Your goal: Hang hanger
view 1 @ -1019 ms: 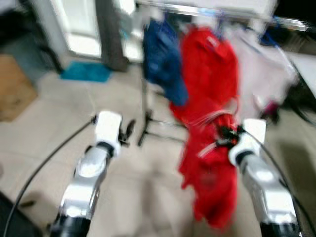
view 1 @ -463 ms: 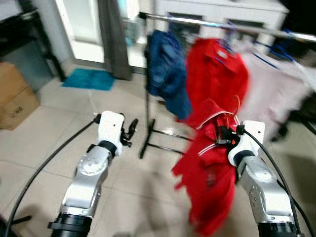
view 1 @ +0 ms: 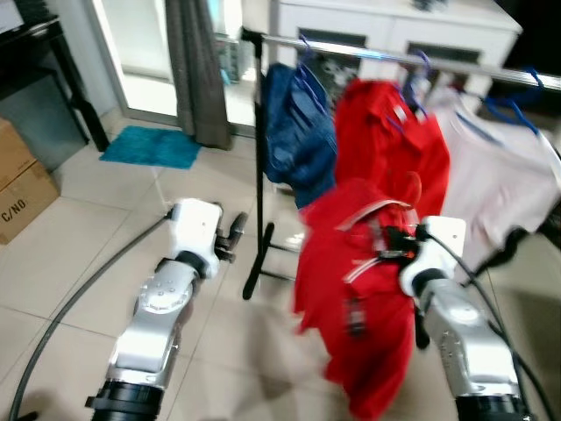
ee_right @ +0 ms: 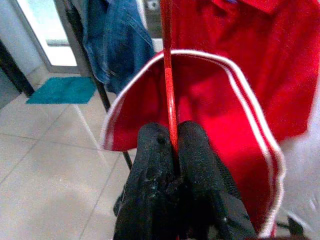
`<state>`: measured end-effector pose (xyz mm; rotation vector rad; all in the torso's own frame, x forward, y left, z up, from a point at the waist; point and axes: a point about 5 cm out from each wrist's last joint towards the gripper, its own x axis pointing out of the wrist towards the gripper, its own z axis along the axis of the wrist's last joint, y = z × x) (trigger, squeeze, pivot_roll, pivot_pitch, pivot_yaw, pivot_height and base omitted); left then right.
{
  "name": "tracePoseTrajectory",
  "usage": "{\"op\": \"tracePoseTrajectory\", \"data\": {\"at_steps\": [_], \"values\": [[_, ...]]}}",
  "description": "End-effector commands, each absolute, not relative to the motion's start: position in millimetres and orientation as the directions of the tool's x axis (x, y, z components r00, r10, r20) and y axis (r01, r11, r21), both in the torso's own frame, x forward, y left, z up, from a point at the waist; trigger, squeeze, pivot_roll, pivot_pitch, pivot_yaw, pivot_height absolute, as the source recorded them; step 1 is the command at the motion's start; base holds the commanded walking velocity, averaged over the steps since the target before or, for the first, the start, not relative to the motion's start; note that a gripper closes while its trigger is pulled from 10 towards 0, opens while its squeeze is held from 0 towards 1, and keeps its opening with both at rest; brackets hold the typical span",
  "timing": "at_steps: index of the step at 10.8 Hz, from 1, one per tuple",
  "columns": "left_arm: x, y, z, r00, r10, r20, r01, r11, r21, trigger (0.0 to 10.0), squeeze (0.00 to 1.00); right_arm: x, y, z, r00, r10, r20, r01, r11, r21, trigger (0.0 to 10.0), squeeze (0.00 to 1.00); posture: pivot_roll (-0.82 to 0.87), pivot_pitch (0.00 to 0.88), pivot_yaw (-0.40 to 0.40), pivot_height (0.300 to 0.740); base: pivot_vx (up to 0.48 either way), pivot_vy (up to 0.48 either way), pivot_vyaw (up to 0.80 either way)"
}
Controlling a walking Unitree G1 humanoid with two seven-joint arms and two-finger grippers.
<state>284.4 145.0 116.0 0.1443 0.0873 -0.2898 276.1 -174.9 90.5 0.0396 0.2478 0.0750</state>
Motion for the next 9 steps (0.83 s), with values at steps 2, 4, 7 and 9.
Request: {"op": "tracePoseTrajectory", "data": {"at_steps": [2, 4, 7, 9], "values": [[284.3, 154.0, 119.1, 0.962, -0.252, -0.101, 0.266, 0.951, 0.158, 10.0, 0.00, 283.1, -169.8, 103.6, 0.980, 0.098, -0.175, -0.090, 0.995, 0.050, 10.0, 0.00, 0.07, 0.003, -0.046, 0.740, 0.412, 0.000, 0.00], [283.3, 152.7, 118.1, 0.961, -0.256, -0.104, 0.270, 0.950, 0.158, 10.0, 0.00, 279.7, -177.4, 96.5, 0.968, 0.076, -0.239, -0.071, 0.997, 0.032, 10.0, 0.00, 0.06, 0.006, -0.049, 0.740, 0.411, 0.000, -0.40], [277.9, 157.4, 108.0, 0.964, -0.233, -0.127, 0.244, 0.966, 0.085, 10.0, 0.00, 270.6, -190.6, 88.4, 0.955, 0.084, -0.285, -0.097, 0.995, -0.031, 10.0, 0.00, 0.06, 0.016, -0.050, 0.740, 0.121, 0.000, -0.27], [278.6, 155.1, 109.7, 0.966, -0.227, -0.121, 0.240, 0.965, 0.104, 10.0, 0.00, 273.1, -189.9, 91.0, 0.954, 0.096, -0.283, -0.120, 0.990, -0.071, 10.0, 0.00, 0.05, 0.022, -0.050, 0.740, 0.000, -0.216, 0.00]]}}
